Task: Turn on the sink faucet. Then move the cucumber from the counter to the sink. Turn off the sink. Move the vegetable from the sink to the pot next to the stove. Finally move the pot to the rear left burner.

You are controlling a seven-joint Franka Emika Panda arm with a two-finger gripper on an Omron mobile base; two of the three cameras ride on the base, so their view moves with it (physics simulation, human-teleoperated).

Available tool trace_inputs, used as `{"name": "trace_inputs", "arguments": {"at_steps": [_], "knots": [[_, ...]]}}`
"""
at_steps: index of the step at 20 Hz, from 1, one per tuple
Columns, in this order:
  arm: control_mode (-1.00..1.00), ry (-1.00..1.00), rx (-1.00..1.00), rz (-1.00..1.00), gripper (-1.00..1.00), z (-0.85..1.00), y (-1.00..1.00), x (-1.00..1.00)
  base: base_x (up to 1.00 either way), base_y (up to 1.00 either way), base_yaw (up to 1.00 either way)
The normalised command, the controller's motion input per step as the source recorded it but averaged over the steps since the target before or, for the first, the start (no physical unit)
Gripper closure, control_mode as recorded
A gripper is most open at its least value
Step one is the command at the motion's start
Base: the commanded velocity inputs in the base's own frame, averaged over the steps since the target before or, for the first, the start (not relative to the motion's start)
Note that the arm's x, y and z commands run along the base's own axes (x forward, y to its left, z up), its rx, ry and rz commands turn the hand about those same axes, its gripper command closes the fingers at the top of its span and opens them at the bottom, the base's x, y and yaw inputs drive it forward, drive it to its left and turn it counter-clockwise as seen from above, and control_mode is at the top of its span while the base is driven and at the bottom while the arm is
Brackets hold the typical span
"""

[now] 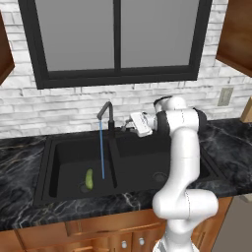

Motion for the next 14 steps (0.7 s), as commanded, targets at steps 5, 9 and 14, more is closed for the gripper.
{"name": "trace_inputs", "arguments": {"at_steps": [5, 9, 14], "knots": [[-1.00, 0.00, 0.00, 0.15, -1.00, 0.00, 0.33, 0.00, 0.00, 0.00, 0.00], [-1.00, -0.01, 0.00, 0.09, -1.00, 0.00, 0.22, 0.00, 0.00, 0.00, 0.00], [-1.00, -0.01, 0.00, -0.04, -1.00, 0.00, -0.20, 0.00, 0.00, 0.00, 0.00]]}}
